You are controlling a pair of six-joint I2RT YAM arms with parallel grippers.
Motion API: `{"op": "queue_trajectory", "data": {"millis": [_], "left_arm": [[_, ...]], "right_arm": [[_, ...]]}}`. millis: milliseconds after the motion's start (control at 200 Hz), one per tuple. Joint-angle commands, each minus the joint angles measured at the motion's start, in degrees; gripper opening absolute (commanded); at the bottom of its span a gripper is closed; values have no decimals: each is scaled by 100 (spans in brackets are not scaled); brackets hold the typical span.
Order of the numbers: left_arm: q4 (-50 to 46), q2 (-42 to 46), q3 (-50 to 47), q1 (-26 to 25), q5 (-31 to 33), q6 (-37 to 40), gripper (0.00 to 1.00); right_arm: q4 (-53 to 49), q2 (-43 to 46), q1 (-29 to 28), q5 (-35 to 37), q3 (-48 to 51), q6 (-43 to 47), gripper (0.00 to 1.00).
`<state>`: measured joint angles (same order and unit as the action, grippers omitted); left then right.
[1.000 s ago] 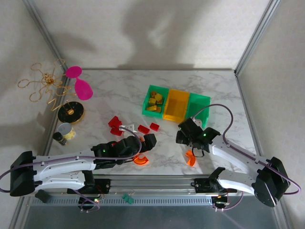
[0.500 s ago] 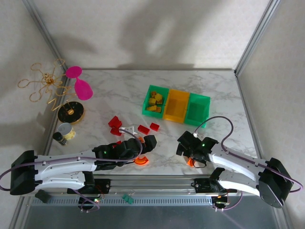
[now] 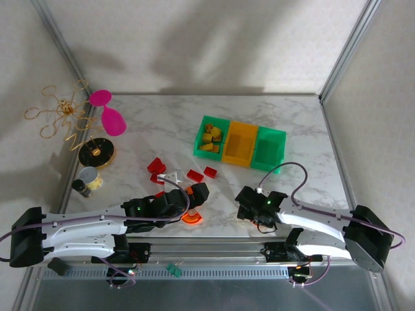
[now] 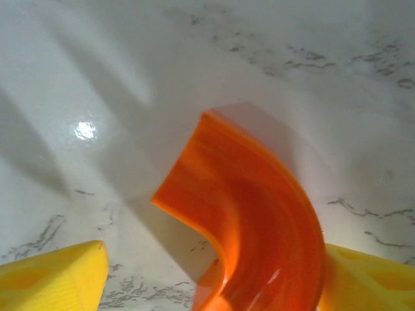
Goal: Sort the legos into containers by color
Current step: Pick up the lego from the bottom-right of the table.
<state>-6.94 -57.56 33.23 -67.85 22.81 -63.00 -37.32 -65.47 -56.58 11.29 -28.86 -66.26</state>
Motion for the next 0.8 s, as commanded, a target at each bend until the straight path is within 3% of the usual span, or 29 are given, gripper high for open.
{"op": "queue_trajectory", "data": {"millis": [0, 185, 360, 621, 796], "left_arm": [[-208, 113, -3, -58, 294, -281, 100], [-246, 43, 34, -53, 314, -274, 100], [-252, -32, 78, -61, 316, -265, 100], [-429, 44, 220, -5, 376, -74, 100], [-698, 215, 377, 237, 436, 161, 100]], "right_arm": [[-91, -87, -60, 241, -146, 1, 70], [-136, -52, -54, 347, -109, 25, 51], [-75, -45, -55, 353, -109, 112, 41], [21, 78, -47, 553, -602, 543, 39], [202, -156, 168, 923, -1372, 1438, 40]]}}
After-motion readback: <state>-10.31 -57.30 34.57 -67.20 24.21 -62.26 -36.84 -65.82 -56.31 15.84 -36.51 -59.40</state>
